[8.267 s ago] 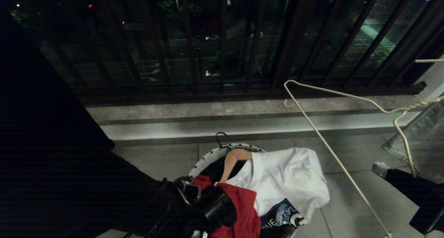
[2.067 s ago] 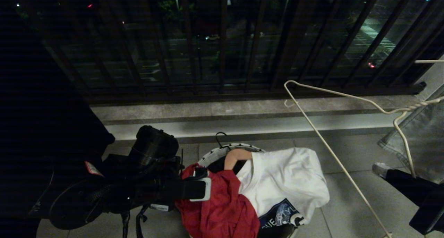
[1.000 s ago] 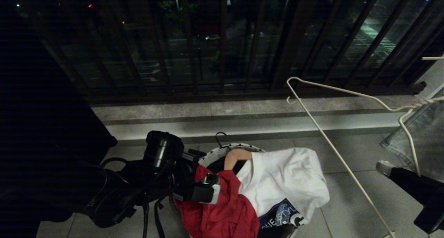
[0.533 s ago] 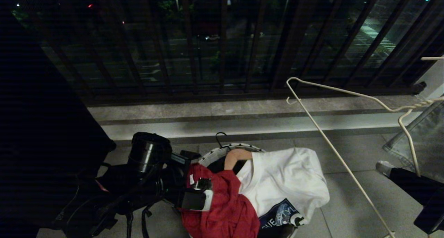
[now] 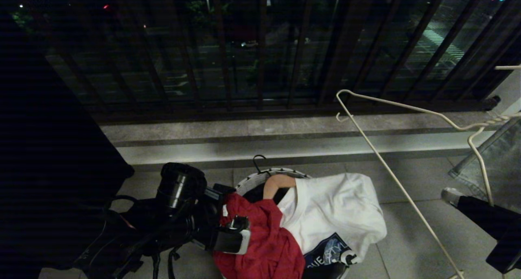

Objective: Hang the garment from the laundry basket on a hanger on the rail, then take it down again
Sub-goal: Pick up clothes from the basket

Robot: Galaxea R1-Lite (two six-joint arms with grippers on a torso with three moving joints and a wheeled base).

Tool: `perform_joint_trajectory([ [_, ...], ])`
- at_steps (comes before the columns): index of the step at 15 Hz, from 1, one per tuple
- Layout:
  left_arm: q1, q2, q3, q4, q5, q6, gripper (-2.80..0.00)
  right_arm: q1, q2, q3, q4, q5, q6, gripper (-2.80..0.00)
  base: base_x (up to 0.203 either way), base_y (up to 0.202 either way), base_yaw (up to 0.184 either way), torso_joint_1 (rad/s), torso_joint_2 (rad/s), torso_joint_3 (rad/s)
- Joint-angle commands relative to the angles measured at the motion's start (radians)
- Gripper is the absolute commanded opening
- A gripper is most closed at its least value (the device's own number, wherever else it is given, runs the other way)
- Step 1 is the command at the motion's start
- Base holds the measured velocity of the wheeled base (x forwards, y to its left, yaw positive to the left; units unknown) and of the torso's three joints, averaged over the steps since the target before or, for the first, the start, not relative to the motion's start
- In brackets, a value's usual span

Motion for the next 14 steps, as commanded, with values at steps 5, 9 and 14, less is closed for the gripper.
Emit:
perform_joint_trajectory([
  [5,0.0,0.098,-0.096,-0.005,0.002,0.005,0.0,0.001,0.001,0.001,-0.003,-0.002,0.001,-2.8,0.0,0.0,0.0,0.0,0.0,0.0],
  [9,-0.001,0.15,-0.135,-0.095,0.0,-0.008,0.0,0.001,0.001,0.001,-0.003,-0.002,0.002,-2.8,0.0,0.0,0.0,0.0,0.0,0.0],
  [14,0.0,0.181,-0.112,-0.167,0.0,-0.009,0.0,0.001,0.003,0.003,-0.003,-0.002,0.003,-2.8,0.0,0.0,0.0,0.0,0.0,0.0],
])
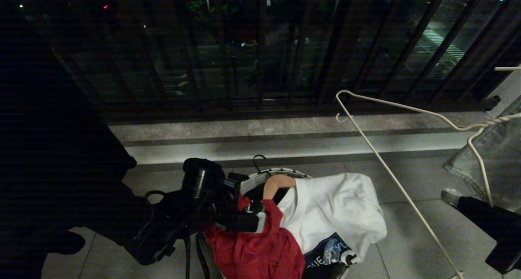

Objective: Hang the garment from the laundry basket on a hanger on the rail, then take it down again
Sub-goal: Pick up clothes from the basket

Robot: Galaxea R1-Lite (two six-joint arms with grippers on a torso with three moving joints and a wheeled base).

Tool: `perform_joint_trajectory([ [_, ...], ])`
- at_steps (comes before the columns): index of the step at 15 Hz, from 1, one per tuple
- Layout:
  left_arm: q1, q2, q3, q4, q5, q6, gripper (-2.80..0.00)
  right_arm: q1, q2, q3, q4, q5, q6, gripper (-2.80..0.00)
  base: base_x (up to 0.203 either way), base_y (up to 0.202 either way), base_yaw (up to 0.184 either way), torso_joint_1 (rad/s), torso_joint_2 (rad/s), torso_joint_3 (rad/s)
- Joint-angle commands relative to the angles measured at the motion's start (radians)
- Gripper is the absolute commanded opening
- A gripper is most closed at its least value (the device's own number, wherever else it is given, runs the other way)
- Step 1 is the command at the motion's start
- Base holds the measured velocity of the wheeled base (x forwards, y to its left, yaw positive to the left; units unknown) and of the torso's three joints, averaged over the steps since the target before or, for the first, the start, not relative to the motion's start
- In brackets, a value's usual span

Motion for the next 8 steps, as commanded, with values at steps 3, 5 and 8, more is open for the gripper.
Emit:
perform_joint_trajectory([
  [3,0.0,-0.012,0.038,0.0,-0.001,0.007,0.0,0.001,0.002,0.0,-0.003,-0.002,0.002,-2.8,0.0,0.0,0.0,0.0,0.0,0.0],
  [5,0.0,-0.015,0.041,0.001,-0.001,0.006,0.0,0.001,0.002,0.0,-0.003,-0.002,0.002,-2.8,0.0,0.0,0.0,0.0,0.0,0.0],
  [8,0.0,0.011,0.034,-0.001,0.001,0.008,0.0,0.001,0.002,0.0,-0.003,-0.002,0.002,-2.8,0.0,0.0,0.0,0.0,0.0,0.0],
])
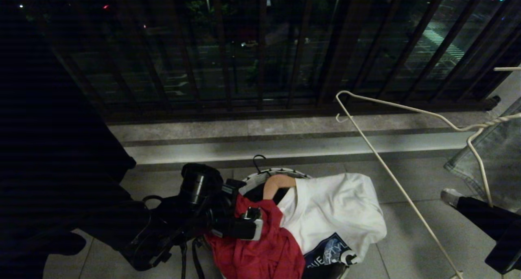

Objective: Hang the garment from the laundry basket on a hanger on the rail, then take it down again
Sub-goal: Pick up clothes from the basket

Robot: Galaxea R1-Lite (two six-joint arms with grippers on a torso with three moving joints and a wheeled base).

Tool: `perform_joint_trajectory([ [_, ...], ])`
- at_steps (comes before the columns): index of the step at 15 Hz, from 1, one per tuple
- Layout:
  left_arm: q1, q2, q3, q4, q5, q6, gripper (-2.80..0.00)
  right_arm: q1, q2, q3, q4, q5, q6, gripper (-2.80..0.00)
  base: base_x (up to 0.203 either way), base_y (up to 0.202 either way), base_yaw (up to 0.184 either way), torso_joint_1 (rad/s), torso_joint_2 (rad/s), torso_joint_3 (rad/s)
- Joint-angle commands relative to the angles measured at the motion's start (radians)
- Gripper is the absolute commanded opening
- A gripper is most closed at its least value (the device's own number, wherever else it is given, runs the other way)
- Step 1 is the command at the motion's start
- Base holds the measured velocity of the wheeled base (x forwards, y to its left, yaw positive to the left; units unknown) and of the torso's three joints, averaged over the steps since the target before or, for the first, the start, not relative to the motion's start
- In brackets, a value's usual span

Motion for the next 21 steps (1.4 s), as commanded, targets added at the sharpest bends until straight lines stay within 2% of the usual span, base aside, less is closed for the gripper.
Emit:
perform_joint_trajectory([
  [1,0.001,0.019,-0.008,-0.005,0.003,0.008,0.0,0.001,0.001,0.0,-0.003,-0.002,0.001,-2.8,0.0,0.0,0.0,0.0,0.0,0.0],
  [10,0.012,0.036,0.0,0.0,0.003,0.005,0.0,0.001,0.001,0.0,-0.003,-0.002,0.001,-2.8,0.0,0.0,0.0,0.0,0.0,0.0],
  [11,0.012,0.042,-0.002,-0.002,0.001,0.005,-2.8,0.001,0.001,0.0,-0.003,-0.002,0.001,-2.8,0.0,0.0,0.0,0.0,0.0,0.0],
  [19,0.015,0.038,-0.002,-0.005,0.003,-0.005,-2.8,0.001,0.001,0.0,-0.003,-0.002,0.001,-2.8,0.0,0.0,0.0,0.0,0.0,0.0],
  [21,0.015,0.038,0.004,-0.005,-0.002,-0.069,-2.8,0.001,0.0,-0.002,-0.003,-0.002,0.001,-2.8,0.0,0.0,0.0,0.0,0.0,0.0],
])
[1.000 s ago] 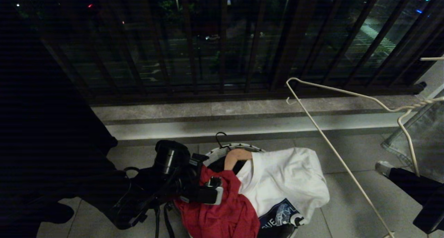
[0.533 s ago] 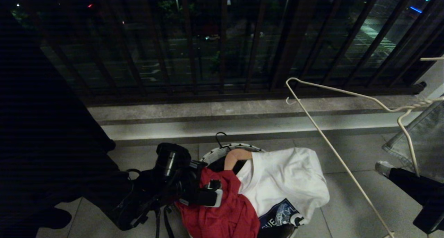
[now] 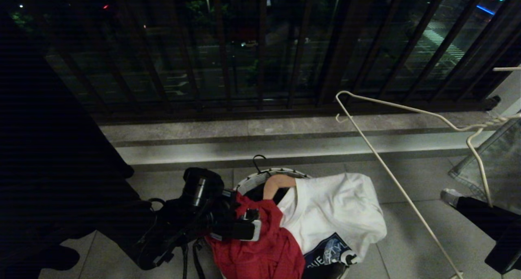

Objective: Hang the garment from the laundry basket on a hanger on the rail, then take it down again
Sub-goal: Pick up clothes from the basket

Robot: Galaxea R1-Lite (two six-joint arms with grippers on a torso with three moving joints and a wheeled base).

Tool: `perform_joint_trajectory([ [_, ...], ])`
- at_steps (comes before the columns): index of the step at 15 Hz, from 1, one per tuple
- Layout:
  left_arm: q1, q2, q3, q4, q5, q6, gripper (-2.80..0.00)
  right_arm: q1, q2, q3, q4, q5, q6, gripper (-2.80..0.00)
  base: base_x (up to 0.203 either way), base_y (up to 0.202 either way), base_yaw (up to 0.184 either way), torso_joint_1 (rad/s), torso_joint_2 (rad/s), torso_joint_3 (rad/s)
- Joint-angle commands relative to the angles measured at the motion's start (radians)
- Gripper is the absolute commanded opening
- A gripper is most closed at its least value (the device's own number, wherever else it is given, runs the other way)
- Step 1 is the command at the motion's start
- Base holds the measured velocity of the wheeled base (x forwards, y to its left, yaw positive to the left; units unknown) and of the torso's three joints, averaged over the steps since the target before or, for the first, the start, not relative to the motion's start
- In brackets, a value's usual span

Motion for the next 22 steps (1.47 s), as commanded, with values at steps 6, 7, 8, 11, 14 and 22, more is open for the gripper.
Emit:
perform_joint_trajectory([
  [6,-0.004,-0.014,0.01,-0.01,-0.002,-0.082,-2.8,0.001,-0.001,-0.003,-0.003,-0.002,0.001,-2.8,0.0,0.0,0.0,0.0,0.0,0.0],
  [7,-0.005,-0.014,0.007,-0.01,-0.002,-0.099,-2.8,0.001,-0.001,-0.003,-0.003,-0.002,0.001,-2.8,0.0,0.0,0.0,0.0,0.0,0.0],
  [8,-0.008,-0.011,-0.003,-0.01,0.0,-0.126,-2.8,0.001,-0.001,-0.004,-0.003,-0.002,0.001,-2.8,0.0,0.0,0.0,0.0,0.0,0.0],
  [11,-0.011,-0.034,-0.033,-0.01,0.002,-0.168,-2.8,0.001,-0.003,-0.006,-0.003,-0.002,0.001,-2.8,0.0,0.0,0.0,0.0,0.0,0.0],
  [14,-0.031,-0.116,0.001,-0.008,0.077,-0.178,-2.8,0.001,-0.022,-0.011,-0.003,-0.002,0.0,-2.8,0.0,0.0,0.0,0.0,0.0,0.0],
  [22,-0.098,-0.223,0.029,0.007,0.258,-0.223,-2.8,0.001,-0.012,-0.01,-0.002,-0.001,0.006,-2.8,0.0,0.0,0.0,0.0,0.0,0.0],
])
